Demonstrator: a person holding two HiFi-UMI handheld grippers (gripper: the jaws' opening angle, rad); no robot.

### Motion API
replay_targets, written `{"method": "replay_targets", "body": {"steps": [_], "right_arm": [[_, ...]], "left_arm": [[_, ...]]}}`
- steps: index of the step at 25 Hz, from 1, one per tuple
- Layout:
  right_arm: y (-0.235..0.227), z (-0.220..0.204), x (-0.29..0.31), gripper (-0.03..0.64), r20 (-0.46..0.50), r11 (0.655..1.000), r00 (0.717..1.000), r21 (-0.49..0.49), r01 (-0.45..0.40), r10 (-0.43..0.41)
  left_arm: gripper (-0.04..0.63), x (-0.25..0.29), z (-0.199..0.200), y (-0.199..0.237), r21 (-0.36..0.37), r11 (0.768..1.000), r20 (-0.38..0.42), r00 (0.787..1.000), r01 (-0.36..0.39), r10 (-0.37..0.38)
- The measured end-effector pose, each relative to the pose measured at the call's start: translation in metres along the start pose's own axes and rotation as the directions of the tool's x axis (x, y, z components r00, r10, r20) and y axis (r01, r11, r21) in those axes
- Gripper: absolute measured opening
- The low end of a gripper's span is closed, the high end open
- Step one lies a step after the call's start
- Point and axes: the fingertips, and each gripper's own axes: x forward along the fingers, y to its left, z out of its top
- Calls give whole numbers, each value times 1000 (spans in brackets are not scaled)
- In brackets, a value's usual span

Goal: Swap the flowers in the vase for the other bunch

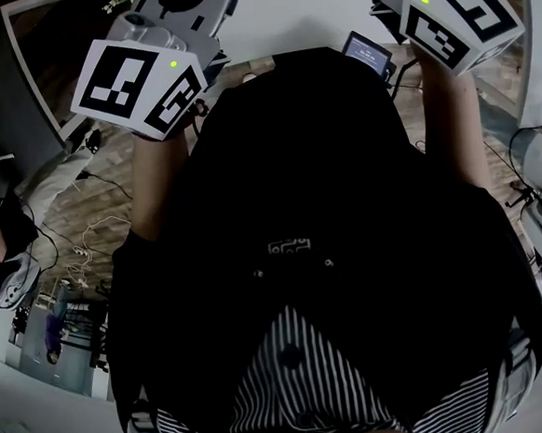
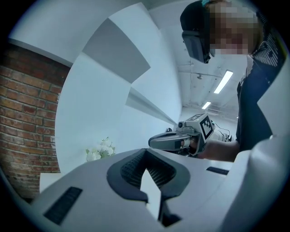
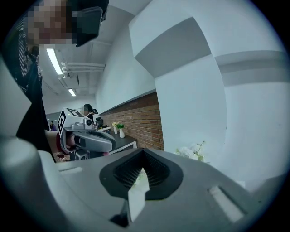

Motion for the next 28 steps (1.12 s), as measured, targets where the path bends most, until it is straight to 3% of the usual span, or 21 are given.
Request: {"method": "replay_targets", "body": {"steps": [11,20,28], "right_arm": [[-41,-23,8,3,-16,997,999,65,-37,38],[-66,-34,21,3,-24,990,997,119,-69,72],[-96,-55,6,3,-15,985,997,156,-77,80]], "left_arm": [[6,44,-16,12,-48,999,-74,997,1,-5],[6,67,-17,35,-60,997,-119,992,-40,32],[6,97,-33,18,-65,997,-183,983,-38,26]]}}
